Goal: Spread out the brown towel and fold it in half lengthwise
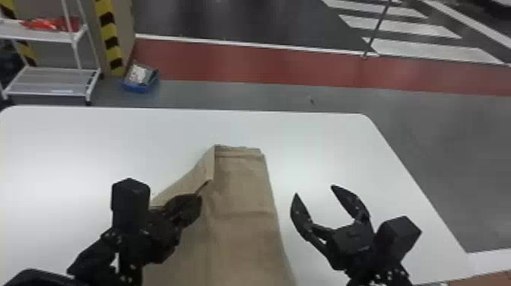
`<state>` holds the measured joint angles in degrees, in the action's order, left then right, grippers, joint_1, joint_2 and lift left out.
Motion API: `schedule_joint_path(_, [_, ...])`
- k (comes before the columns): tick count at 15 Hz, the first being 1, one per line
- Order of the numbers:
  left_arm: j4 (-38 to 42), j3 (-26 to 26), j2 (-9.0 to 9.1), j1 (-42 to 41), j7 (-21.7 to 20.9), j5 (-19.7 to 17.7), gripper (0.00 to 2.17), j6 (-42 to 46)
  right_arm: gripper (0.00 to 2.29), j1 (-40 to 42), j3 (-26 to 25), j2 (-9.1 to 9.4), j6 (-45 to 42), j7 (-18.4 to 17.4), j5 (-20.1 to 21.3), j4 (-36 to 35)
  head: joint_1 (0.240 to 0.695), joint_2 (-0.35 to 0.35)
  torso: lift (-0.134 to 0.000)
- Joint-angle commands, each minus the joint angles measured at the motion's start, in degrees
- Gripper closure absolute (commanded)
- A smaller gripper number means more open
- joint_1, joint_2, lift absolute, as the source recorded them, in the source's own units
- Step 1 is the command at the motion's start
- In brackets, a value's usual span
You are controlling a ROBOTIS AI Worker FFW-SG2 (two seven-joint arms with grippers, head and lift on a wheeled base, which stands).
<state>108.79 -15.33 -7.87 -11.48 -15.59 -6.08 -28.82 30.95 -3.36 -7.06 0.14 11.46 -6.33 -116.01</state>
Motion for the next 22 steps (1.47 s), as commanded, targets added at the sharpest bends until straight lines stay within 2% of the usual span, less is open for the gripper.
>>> schedule_joint_path(1, [3.5,-0.3,-0.13,-1.1,-0.5,0.1,1.00,-5.1,0.14,0.2,0.0,-0.06,0.0,0.1,0.0,0.0,0.695,-0.220,-0.125])
schedule_joint_path(2, [4.6,-0.3,-0.13,-1.5,-0.4,0.1,0.97,-5.4,0.14,0.2,0.0,-0.06,0.0,0.1,0.0,0.0,0.695,-0.226,-0.125])
schedule_joint_path(3, [5.6,0.0,-0.13,-2.1,-0.4,0.1,0.73,-5.4,0.14,0.2,0.0,-0.06,0.0,0.1,0.0,0.0,0.695,-0.234,-0.125])
schedule_joint_path(5, [8.3,0.9,-0.22,-3.8,-0.3,0.1,0.52,-5.2,0.14,0.2,0.0,-0.06,0.2,0.1,0.1,0.0,0.695,-0.236,-0.125])
schedule_joint_path(8, [10.4,2.4,-0.31,-5.6,0.2,0.1,0.50,-4.2,0.14,0.2,0.3,-0.06,0.4,0.1,0.3,-0.2,0.695,-0.228,-0.125])
schedule_joint_path(11, [9.2,1.2,-0.39,-6.5,0.9,0.4,0.50,5.3,0.14,0.4,0.3,-0.06,0.9,0.1,0.5,-0.2,0.695,-0.209,-0.125])
schedule_joint_path(14, [5.3,-2.5,-0.31,-3.9,1.8,1.9,0.50,5.8,0.14,0.4,0.5,0.29,4.4,0.0,1.0,0.0,0.695,-0.225,-0.125])
schedule_joint_path(16, [2.2,-3.5,-0.22,-2.5,3.1,2.4,0.50,10.0,0.14,0.5,0.3,0.29,4.4,0.0,1.4,0.3,0.695,-0.240,-0.125])
schedule_joint_path(18, [-0.2,-5.8,-0.13,-0.7,4.1,4.3,0.50,10.4,0.14,0.9,-0.5,0.38,3.9,0.0,1.4,0.9,0.695,-0.252,-0.125])
schedule_joint_path(21, [-6.2,-11.6,0.22,3.4,6.5,6.4,0.49,10.9,0.14,1.6,-1.7,0.64,3.2,0.0,1.1,0.9,0.695,-0.281,-0.125])
schedule_joint_path(22, [-8.8,-14.0,0.22,4.9,8.0,7.2,0.49,11.1,0.14,1.7,-1.9,0.73,2.8,0.0,0.9,0.9,0.695,-0.309,-0.125])
